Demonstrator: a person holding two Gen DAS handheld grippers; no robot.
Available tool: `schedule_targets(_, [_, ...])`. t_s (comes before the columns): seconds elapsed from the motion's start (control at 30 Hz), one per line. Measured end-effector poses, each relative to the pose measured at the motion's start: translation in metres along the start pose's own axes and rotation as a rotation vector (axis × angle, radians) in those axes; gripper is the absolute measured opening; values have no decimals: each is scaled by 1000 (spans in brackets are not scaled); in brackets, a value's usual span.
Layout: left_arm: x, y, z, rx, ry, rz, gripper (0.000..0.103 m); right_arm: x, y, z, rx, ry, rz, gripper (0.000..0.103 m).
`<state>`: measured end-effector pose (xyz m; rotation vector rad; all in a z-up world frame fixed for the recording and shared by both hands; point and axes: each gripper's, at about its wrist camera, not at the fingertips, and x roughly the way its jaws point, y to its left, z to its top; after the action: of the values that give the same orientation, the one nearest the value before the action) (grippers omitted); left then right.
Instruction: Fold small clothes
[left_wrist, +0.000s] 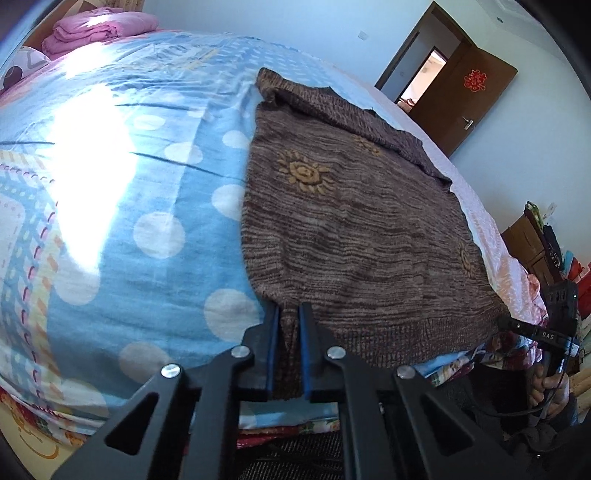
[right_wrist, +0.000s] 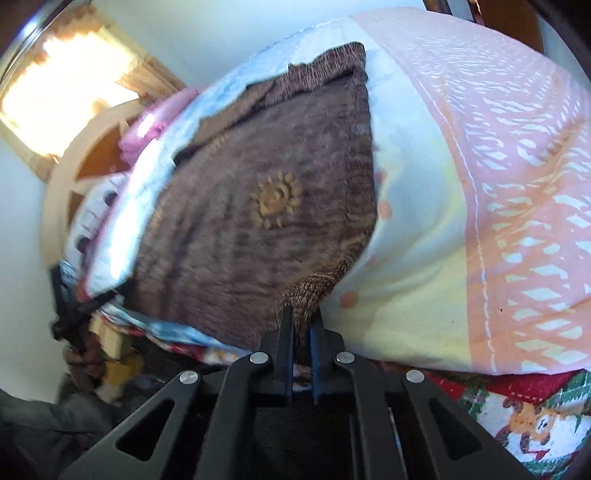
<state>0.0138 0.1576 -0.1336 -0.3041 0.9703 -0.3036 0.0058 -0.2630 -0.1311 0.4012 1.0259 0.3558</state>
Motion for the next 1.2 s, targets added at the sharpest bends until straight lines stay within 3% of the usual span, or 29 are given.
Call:
schedule_targets(0.23, [-9, -23, 51, 24, -62, -79, 10, -18, 5, 54, 78, -104, 199, 5])
schedule_targets(0.37, [-3, -28, 102, 6, -104, -102, 8, -10, 10, 99, 73, -170, 185, 5])
schedule_targets(0.53, [21, -23, 159, -8, -144, -68, 8, 15, -4, 152, 143, -222, 143, 5])
schedule_targets(0.63, [41, -21, 181, -7, -130, 3, 8, 40, -19, 170, 195, -223, 112, 6])
schedule_targets(0.7, [44, -20, 189, 10, -131, 23, 6, 48, -29, 176, 201, -233, 45, 6])
schedule_targets(0.77, [39, -21, 189, 54, -108, -45, 7, 54, -35, 177, 213, -230, 37, 6])
schedule_targets(0.83, [34, -29, 179, 159, -70, -67, 18, 54, -41, 175, 230, -216, 33, 11])
schedule_targets(0.9, [33, -38, 163, 269, -32, -44, 53, 47, -43, 168, 217, -233, 5, 25])
schedule_targets(0.97, [34, -44, 140, 362, 14, -60, 64, 37, -38, 160, 174, -265, -7, 42])
schedule_targets(1.1, [51, -57, 101, 509, 92, -32, 64, 16, -30, 142, 125, -304, -12, 43])
schedule_targets(1.2, [67, -64, 84, 549, 148, -43, 64, 8, -28, 133, 118, -301, -19, 43])
